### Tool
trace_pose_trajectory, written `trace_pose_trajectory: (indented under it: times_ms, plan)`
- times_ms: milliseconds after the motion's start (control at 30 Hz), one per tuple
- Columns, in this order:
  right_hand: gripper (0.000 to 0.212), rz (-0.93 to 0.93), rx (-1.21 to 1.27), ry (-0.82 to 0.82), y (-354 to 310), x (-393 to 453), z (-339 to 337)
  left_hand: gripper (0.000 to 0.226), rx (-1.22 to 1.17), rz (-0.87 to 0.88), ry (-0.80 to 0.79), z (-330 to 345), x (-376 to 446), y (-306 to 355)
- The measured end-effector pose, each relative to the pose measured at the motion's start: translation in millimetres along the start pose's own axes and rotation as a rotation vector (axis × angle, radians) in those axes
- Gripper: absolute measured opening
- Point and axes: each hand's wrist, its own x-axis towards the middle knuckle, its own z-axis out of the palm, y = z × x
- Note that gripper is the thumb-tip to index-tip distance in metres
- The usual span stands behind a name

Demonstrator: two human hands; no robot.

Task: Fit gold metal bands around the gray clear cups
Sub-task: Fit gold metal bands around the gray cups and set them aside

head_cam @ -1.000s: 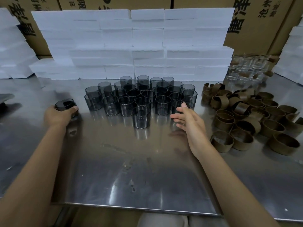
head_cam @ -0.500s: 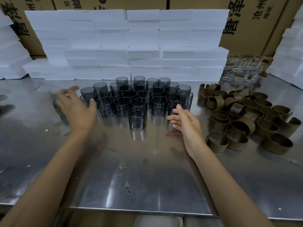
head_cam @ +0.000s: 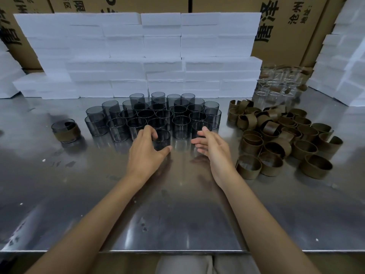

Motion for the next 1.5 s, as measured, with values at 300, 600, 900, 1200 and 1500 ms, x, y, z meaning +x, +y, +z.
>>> trace_pose_trajectory:
  times_ms: [300, 600, 900, 1200, 1500]
  plan:
    - [0.066, 0.261, 0.48, -0.383, -19.0, -8.1, -10.4, 0.081, -0.719, -0.055, -0.429, -16.4, 27.4, 62.1]
    - [0.047, 0.171, 0.528, -0.336, -20.9, -3.9, -14.0, 0.064, -1.057, -0.136, -0.316, 17.6, 20.3, 49.5]
    - [0.042, -0.079, 0.289, -0.163, -23.0, -9.3, -5.8, 0.056, -0.998, -0.114, -0.335, 26.5, 8.8, 56.6]
    - [0.073, 0.352, 0.484, -0.354, -23.6, -11.8, -8.3, 0.067, -1.179, -0.193, -0.457, 14.6, 16.9, 50.6]
    - [0.054, 0.185, 0.499, -0.277, -22.8, -10.1, -8.7, 0.062, -1.191, -0.196, -0.342, 19.6, 19.9, 46.2]
